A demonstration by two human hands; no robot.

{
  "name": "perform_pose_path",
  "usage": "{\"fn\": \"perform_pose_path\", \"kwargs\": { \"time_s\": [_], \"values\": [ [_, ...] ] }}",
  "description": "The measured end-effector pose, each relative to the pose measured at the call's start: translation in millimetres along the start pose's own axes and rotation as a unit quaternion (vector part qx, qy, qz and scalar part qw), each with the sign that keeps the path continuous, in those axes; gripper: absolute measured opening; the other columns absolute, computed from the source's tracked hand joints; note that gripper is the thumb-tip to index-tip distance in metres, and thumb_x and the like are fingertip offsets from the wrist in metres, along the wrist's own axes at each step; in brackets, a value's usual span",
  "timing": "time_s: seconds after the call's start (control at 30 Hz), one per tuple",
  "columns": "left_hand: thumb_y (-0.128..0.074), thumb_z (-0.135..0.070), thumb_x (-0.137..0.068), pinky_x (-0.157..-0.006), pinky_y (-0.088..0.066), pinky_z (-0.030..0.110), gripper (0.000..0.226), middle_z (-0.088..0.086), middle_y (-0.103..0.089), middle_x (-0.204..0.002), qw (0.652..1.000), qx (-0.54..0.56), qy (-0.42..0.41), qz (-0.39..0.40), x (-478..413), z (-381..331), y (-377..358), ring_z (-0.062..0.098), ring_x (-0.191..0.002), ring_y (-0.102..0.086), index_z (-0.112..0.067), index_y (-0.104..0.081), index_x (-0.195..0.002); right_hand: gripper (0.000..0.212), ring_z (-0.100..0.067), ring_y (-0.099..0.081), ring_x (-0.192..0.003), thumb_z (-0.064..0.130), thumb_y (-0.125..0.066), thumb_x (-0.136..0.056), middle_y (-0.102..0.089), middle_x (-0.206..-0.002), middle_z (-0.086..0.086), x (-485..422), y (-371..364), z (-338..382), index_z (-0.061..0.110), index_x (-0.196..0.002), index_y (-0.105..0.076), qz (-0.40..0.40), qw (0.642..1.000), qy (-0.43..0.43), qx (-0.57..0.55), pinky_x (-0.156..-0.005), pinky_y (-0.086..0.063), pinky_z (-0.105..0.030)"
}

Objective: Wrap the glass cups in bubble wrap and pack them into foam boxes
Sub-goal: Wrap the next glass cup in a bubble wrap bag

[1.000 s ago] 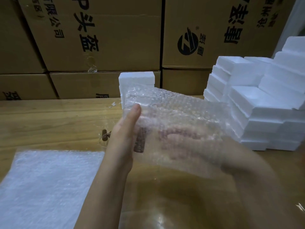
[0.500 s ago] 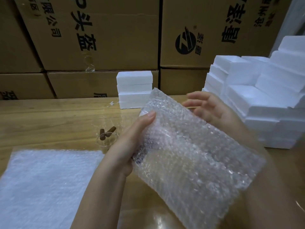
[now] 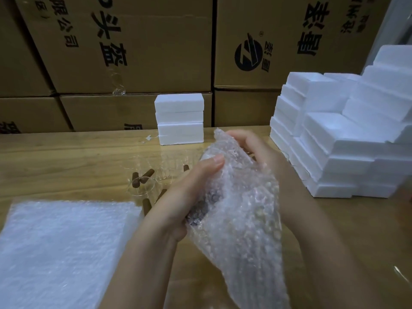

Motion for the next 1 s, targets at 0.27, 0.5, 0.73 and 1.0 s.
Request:
{"fn": "perform_pose_path", "kwargs": {
  "time_s": [0.27,0.5,0.73,1.0],
  "values": [
    [-0.045,-0.059,-0.084,-0.08,-0.056,0.029,0.033,-0.018,-0.072,-0.097,0.982,-0.168,0.071,-0.046,7.5,14.5,13.9,0.001,-0.089,-0.068,-0.042,-0.069,-0.099,0.014,-0.006,-0.056,-0.073,0.028,-0.058,-0.088,-0.061,-0.075,0.015,19.5,3.4,5.6,0.03,-0.101,-0.062,-0.121,0.982,0.042,0.136,-0.062,-0.046,-0.029],
    [-0.081,-0.045,-0.062,-0.109,-0.036,0.036,0.104,-0.031,-0.031,-0.146,0.937,-0.347,0.026,0.029,24.4,7.7,32.3,-0.003,-0.134,-0.036,-0.061,-0.014,-0.14,0.015,-0.002,-0.049,-0.065,0.035,-0.053,-0.091,-0.053,-0.069,0.016,17.3,10.8,-2.8,0.031,-0.105,-0.056,-0.152,0.959,-0.037,0.235,-0.054,-0.038,-0.023],
    [-0.056,-0.057,-0.064,-0.089,-0.045,0.019,0.06,-0.028,-0.055,-0.126,0.909,-0.395,-0.046,-0.12,17.7,4.4,22.5,-0.01,-0.109,-0.054,-0.058,-0.042,-0.123,0.023,-0.018,-0.053,-0.095,0.023,-0.051,-0.094,-0.06,-0.098,0.005,14.2,-6.1,6.7,0.023,-0.117,-0.051,-0.14,0.941,-0.032,0.307,-0.073,-0.046,-0.036],
    [-0.048,-0.019,-0.07,-0.066,-0.055,0.032,0.047,-0.018,-0.068,-0.09,0.883,-0.38,-0.093,-0.26,19.8,-5.2,30.8,0.006,-0.073,-0.063,-0.041,-0.059,-0.11,0.052,-0.02,-0.049,-0.104,0.003,-0.061,-0.07,-0.059,-0.11,-0.001,23.6,-21.0,14.7,0.013,-0.122,-0.058,-0.155,0.958,0.071,0.229,-0.077,-0.047,-0.034]
  ]
}}
Point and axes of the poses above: each hand's wrist, its own x-axis away from the middle knuckle, its own y-axis out of the back of the hand, z = x × y, the point moved 3 cm from there along -x, towards the middle knuckle
